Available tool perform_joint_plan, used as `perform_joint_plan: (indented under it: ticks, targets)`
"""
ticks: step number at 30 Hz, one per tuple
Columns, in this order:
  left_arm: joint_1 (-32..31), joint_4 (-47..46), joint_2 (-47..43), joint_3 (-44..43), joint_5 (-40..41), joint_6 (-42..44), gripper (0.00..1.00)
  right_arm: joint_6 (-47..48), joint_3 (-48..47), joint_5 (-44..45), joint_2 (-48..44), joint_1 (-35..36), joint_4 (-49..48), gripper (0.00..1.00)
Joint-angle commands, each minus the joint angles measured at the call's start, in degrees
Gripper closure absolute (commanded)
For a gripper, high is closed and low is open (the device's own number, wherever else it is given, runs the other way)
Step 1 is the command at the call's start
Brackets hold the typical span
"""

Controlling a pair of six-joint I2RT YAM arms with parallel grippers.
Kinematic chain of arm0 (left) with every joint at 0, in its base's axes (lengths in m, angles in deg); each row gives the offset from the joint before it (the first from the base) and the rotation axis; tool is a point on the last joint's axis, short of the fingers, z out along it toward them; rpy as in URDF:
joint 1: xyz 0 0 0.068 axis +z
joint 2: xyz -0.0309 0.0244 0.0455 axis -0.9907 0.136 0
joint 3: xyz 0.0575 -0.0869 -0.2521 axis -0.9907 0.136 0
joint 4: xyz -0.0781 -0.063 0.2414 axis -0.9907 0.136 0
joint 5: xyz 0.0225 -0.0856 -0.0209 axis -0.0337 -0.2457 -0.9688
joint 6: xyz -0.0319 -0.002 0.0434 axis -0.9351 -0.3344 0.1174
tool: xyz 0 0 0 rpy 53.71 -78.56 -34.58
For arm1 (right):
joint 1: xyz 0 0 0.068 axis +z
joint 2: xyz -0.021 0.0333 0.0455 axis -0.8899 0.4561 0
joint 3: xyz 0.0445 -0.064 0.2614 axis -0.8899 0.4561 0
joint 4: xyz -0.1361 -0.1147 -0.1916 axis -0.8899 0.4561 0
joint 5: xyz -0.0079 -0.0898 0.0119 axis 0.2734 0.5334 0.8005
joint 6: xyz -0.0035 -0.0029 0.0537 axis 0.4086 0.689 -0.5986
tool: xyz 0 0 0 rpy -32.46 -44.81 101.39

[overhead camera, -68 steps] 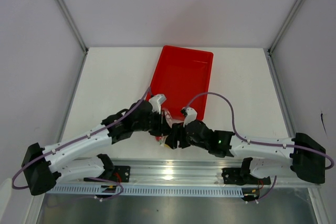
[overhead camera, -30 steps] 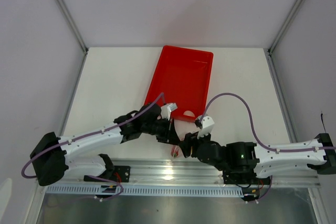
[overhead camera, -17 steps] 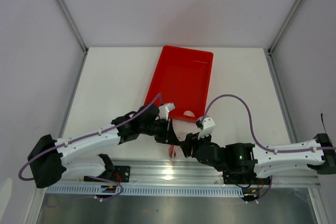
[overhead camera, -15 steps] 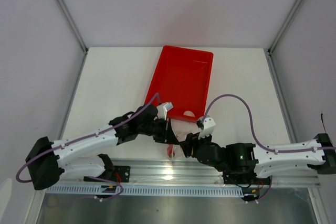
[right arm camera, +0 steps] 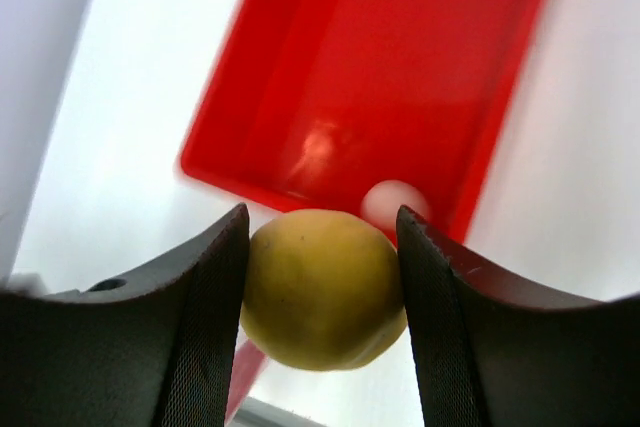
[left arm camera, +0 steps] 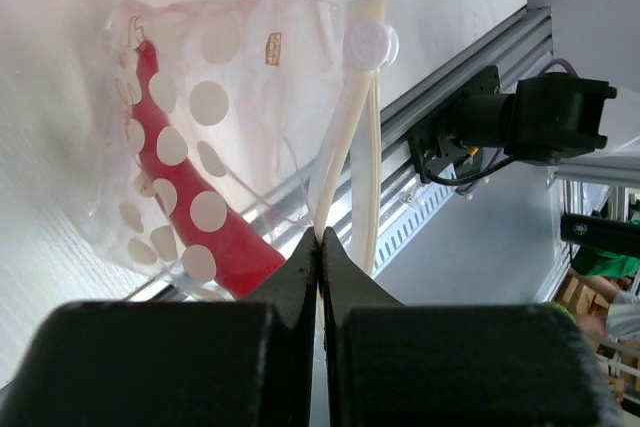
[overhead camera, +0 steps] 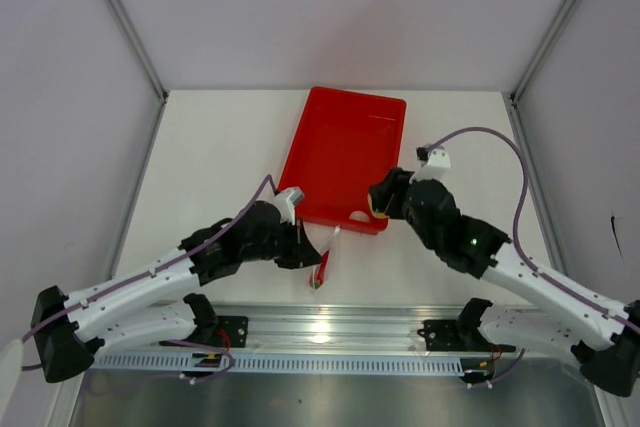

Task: Place the food in the zip-top bag and seal the zipper
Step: Place the fake fruit in the bin.

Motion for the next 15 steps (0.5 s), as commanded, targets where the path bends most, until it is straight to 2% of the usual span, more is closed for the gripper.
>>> perform_joint_plan:
  ticks: [1,8,15]
  targets:
    - [-0.39,0.53,-1.99,-1.10,2.03,-0.66,0.99,6.14,-0.65,-17.22,8.64,-16.28,-9.15,0.84]
    - [-0.39,-0.08,-2.00,-2.33,1.07,-0.49,0.99,9.13,-9.61,-21.89,29.39,-19.92,-13.92,0.84]
    - [-0.39,0.00,-1.82,-2.68,1.42,1.00,1.00,8.87,-15.40,-23.48,41.79,-20.36,-13.14,0.82]
